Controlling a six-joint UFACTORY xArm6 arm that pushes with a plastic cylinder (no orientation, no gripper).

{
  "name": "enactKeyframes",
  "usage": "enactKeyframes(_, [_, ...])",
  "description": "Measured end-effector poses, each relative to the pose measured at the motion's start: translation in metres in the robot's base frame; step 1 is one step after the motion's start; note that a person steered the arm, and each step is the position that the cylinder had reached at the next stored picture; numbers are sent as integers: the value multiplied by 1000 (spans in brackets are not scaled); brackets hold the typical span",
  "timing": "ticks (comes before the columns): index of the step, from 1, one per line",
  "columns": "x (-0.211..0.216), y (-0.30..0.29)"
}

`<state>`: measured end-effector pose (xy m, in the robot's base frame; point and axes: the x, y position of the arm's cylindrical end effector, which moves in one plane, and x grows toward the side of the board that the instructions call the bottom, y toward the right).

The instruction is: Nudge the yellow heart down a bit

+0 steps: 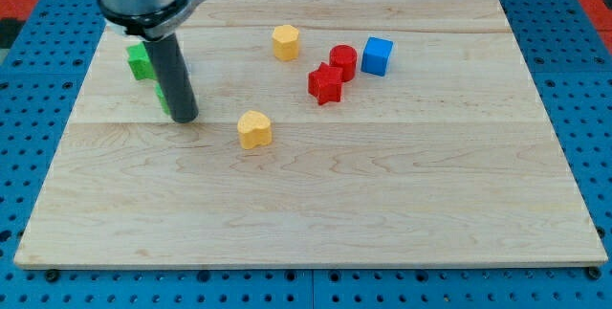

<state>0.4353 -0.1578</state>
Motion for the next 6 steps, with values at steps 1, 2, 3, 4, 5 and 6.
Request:
enactKeyframes(1, [-14,-11])
enactKeyframes(2, [-37,-13])
enactKeyframes(3, [1,10])
enactKeyframes(4, [-6,30])
enactKeyframes(5, [0,73])
enactKeyframes(6, [16,106])
